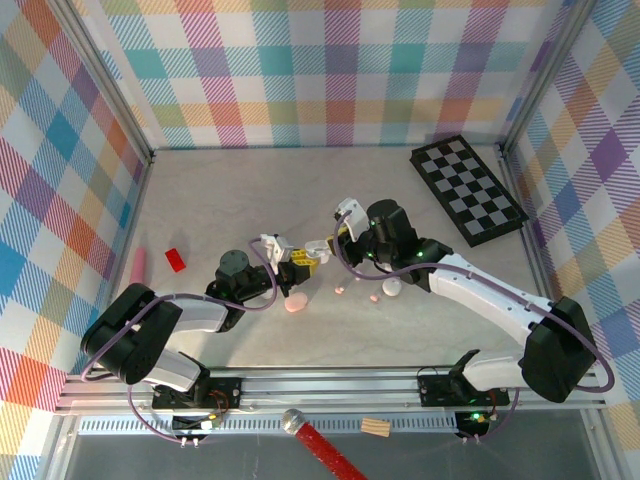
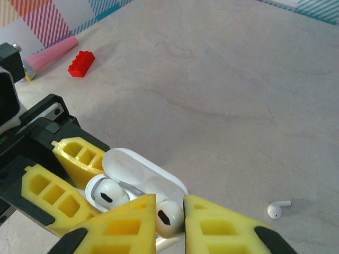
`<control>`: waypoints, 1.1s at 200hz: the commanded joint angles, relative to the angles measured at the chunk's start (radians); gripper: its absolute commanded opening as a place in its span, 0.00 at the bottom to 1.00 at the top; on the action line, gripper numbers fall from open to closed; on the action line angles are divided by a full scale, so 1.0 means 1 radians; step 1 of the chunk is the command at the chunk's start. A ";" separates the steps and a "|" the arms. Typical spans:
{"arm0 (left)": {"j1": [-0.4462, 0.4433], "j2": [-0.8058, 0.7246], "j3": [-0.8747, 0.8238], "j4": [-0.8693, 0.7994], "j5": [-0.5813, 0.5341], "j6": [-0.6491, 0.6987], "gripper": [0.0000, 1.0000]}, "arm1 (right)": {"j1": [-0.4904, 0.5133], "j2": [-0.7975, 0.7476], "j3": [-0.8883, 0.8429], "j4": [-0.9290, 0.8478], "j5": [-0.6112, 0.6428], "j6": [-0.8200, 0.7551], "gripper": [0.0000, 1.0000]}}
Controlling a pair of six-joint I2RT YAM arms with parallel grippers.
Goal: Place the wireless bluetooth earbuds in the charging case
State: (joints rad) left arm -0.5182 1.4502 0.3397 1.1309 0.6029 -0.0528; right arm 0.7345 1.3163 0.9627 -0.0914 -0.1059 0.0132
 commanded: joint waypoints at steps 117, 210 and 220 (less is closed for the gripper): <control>0.010 -0.082 0.036 -0.003 0.014 -0.025 0.00 | 0.013 0.042 0.027 0.040 -0.046 -0.008 0.17; 0.010 -0.109 0.050 -0.046 -0.008 -0.033 0.00 | 0.017 0.003 -0.007 0.032 -0.077 -0.007 0.17; 0.010 -0.114 0.049 -0.049 -0.012 -0.033 0.00 | 0.017 -0.004 -0.013 0.035 -0.080 -0.003 0.17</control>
State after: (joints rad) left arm -0.5182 1.3693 0.3607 1.0615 0.6048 -0.0689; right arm 0.7414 1.3491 0.9741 -0.0677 -0.1528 0.0132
